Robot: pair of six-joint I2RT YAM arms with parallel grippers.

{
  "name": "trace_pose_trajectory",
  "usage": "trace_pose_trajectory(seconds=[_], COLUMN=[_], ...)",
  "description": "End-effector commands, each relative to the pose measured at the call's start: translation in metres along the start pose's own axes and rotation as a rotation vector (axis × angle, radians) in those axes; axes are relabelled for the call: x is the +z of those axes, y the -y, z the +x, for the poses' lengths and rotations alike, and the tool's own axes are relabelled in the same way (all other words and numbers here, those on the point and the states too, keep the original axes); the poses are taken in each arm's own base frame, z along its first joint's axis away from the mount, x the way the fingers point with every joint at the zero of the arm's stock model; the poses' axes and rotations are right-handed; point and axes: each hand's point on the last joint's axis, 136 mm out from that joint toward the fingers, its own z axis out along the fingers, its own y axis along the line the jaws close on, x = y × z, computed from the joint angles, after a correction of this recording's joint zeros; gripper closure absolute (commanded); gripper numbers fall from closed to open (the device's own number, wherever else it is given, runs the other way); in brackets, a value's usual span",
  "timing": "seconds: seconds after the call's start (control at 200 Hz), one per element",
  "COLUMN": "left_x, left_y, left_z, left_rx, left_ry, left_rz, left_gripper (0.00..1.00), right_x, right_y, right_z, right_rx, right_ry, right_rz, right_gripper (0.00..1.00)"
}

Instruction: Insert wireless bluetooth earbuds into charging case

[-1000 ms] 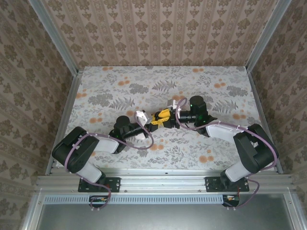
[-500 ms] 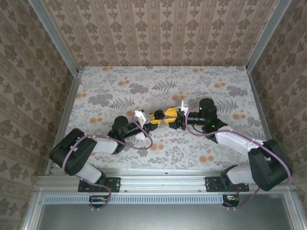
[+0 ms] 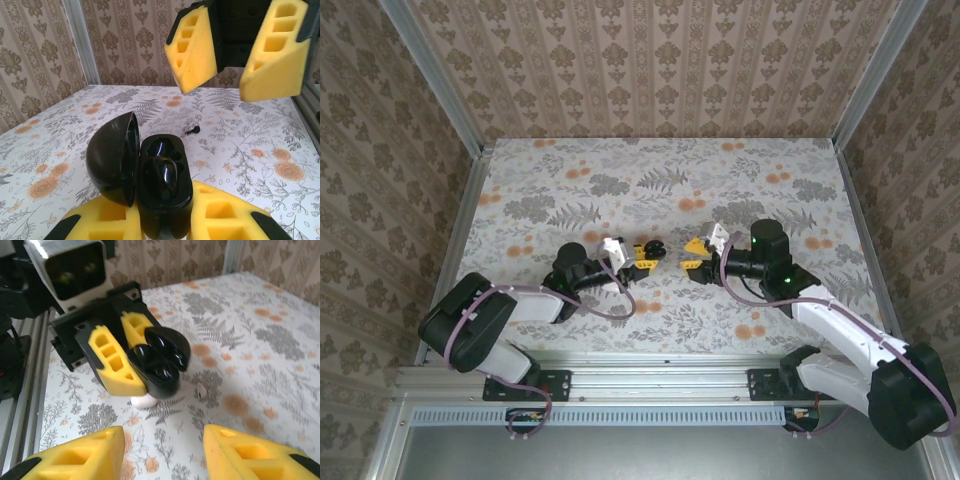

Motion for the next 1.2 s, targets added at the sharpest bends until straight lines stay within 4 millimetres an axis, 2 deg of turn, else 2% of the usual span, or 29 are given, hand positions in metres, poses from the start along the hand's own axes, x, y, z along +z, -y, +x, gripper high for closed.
trace_pose_trajectory(seconds=[0.0, 0.235, 0.43, 0.565, 0.86, 0.91, 1.065, 1.195], left_x=[-0.002, 0.002, 0.010, 0.015, 0.020, 0.020, 0.021, 0.022], left_y=[0.013, 0.017, 0.017, 0.019, 0.009, 0.008, 0.006, 0.004], left_z=[0.006, 0.009, 0.002, -0.005, -0.010, -0.010, -0.011, -0.009], left_rx=[0.042, 0.074, 0.040, 0.034, 0.063, 0.070, 0.071, 0.075], left_ry=[-0.021, -0.033, -0.023, -0.015, -0.097, -0.111, -0.121, -0.140], left_rz=[0.044, 0.044, 0.050, 0.055, 0.023, 0.018, 0.013, 0.011], left_gripper=[0.90, 0.90, 0.91, 0.92, 0.93, 0.93, 0.93, 0.93], right_x=[-0.009, -0.021, -0.028, -0.032, -0.051, -0.053, -0.059, -0.077], right_y=[0.011, 0.015, 0.012, 0.012, 0.048, 0.055, 0.076, 0.089], right_z=[0.006, 0.010, 0.001, 0.003, 0.017, 0.025, 0.038, 0.058], right_rx=[0.137, 0.339, 0.519, 0.608, 0.702, 0.748, 0.880, 1.051], right_ry=[-0.074, -0.154, -0.180, -0.204, -0.302, -0.314, -0.317, -0.363], right_rz=[0.090, 0.160, 0.177, 0.201, 0.392, 0.414, 0.459, 0.472], right_gripper=[0.54, 0.55, 0.54, 0.52, 0.45, 0.41, 0.40, 0.39])
